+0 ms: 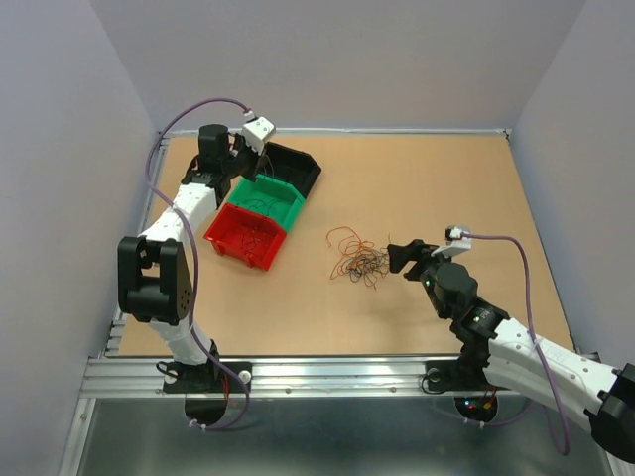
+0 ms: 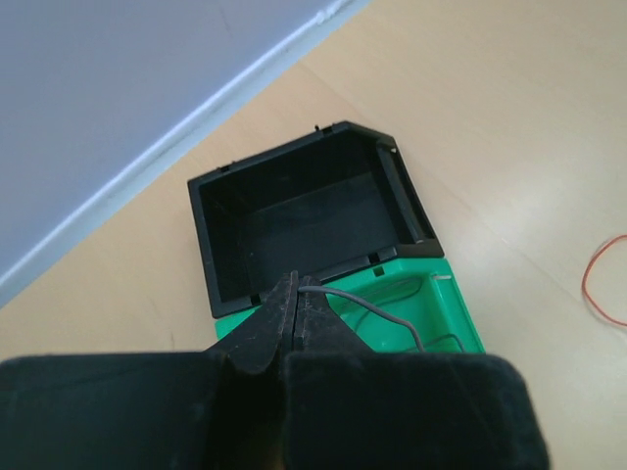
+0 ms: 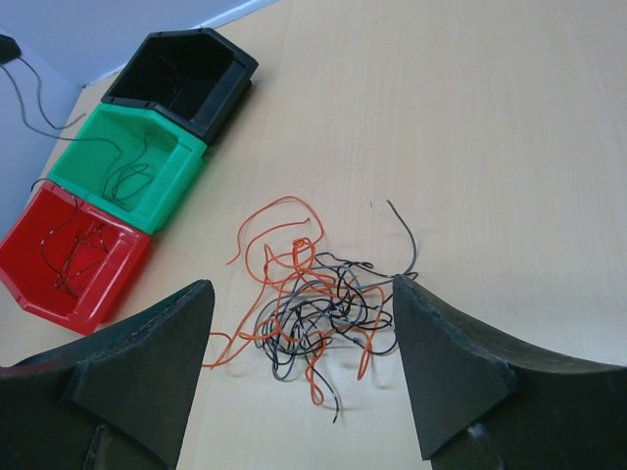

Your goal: Untangle the cables

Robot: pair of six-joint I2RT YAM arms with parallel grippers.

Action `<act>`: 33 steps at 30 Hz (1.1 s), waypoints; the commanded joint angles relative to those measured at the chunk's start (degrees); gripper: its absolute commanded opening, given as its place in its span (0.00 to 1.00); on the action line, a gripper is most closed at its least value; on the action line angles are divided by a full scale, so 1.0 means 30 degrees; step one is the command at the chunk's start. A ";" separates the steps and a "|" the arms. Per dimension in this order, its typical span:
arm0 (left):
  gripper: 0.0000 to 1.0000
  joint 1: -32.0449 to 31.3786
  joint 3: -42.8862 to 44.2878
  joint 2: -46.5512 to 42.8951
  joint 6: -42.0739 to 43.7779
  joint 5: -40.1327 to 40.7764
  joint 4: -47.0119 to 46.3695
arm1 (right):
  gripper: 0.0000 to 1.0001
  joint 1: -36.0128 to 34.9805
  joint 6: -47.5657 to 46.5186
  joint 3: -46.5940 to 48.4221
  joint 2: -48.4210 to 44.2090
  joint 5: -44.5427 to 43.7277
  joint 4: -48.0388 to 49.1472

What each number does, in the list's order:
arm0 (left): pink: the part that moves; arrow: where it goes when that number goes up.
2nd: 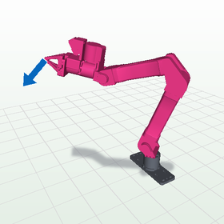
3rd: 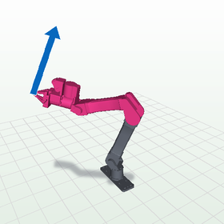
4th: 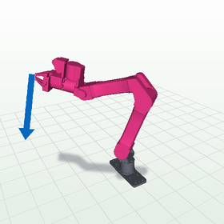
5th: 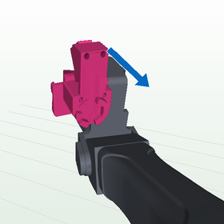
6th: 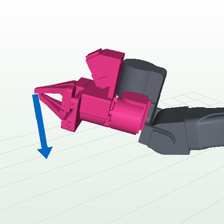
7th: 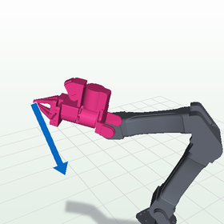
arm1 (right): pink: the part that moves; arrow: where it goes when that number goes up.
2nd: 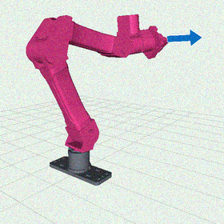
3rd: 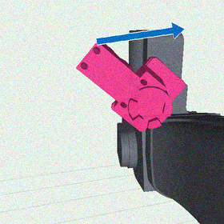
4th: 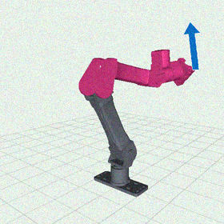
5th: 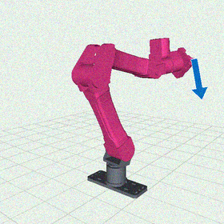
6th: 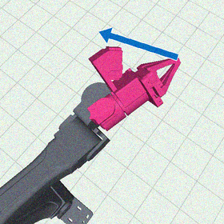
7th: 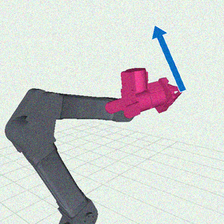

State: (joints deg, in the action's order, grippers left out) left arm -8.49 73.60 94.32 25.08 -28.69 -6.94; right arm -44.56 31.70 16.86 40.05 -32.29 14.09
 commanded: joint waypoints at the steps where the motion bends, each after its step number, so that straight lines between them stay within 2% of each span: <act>1: 0.00 0.0164 0.0482 0.0869 0.1538 0.0422 0.0579 | 0.78 0.0115 -0.0285 -0.0318 -0.0021 0.0129 0.0402; 2: 0.00 0.0164 0.0920 0.1598 0.1716 0.0393 0.1484 | 0.78 0.0115 -0.0285 -0.0318 -0.0021 0.0130 0.0402; 8: 0.00 0.0077 0.1098 0.3153 0.2830 0.1942 0.2193 | 0.78 0.0115 -0.0226 -0.0347 0.0008 0.0188 0.0402; 11: 0.00 0.0048 0.2124 0.4151 0.3587 0.2238 0.4239 | 0.78 0.0115 -0.0226 -0.0318 0.0037 0.0188 0.0402; 18: 0.02 -0.0099 0.2211 0.5003 0.3856 0.4902 0.4626 | 0.78 0.0115 -0.0167 -0.0377 0.0329 0.0335 0.0431; 20: 0.06 -0.0070 0.2505 0.5412 0.3711 0.5109 0.5035 | 0.79 0.0115 -0.0255 -0.0115 0.1290 0.0569 0.0460; 21: 0.15 -0.0099 0.2797 0.5414 0.3710 0.5138 0.5096 | 0.79 0.0115 -0.0313 0.0177 0.1761 0.0656 0.0113; 23: 0.24 -0.0070 0.2858 0.4890 0.3652 0.5109 0.4980 | 0.79 0.0115 -0.0285 0.0617 0.3483 0.0949 -0.0270; 24: 0.33 -0.0070 0.2858 0.4539 0.3564 0.4906 0.4950 | 0.77 0.0115 -0.0285 0.1025 0.4017 0.1066 -0.0359; 27: 0.46 -0.0157 0.3440 0.3366 0.3329 0.4322 0.5560 | 0.68 0.0115 -0.0343 0.1787 0.6151 0.1476 -0.0360; 30: 0.55 -0.0216 0.4319 0.2516 0.3183 0.4026 0.6819 | 0.67 0.0086 -0.0402 0.2753 0.7939 0.1654 -0.0331; 33: 0.62 -0.0420 0.4324 0.1287 0.3212 0.4199 0.7410 | 0.65 0.0115 -0.0547 0.3430 0.9057 0.0572 -0.0330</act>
State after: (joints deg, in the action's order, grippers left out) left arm -8.80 83.20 106.80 35.09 -15.07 12.60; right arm -44.56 31.03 21.23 64.64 -28.01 11.57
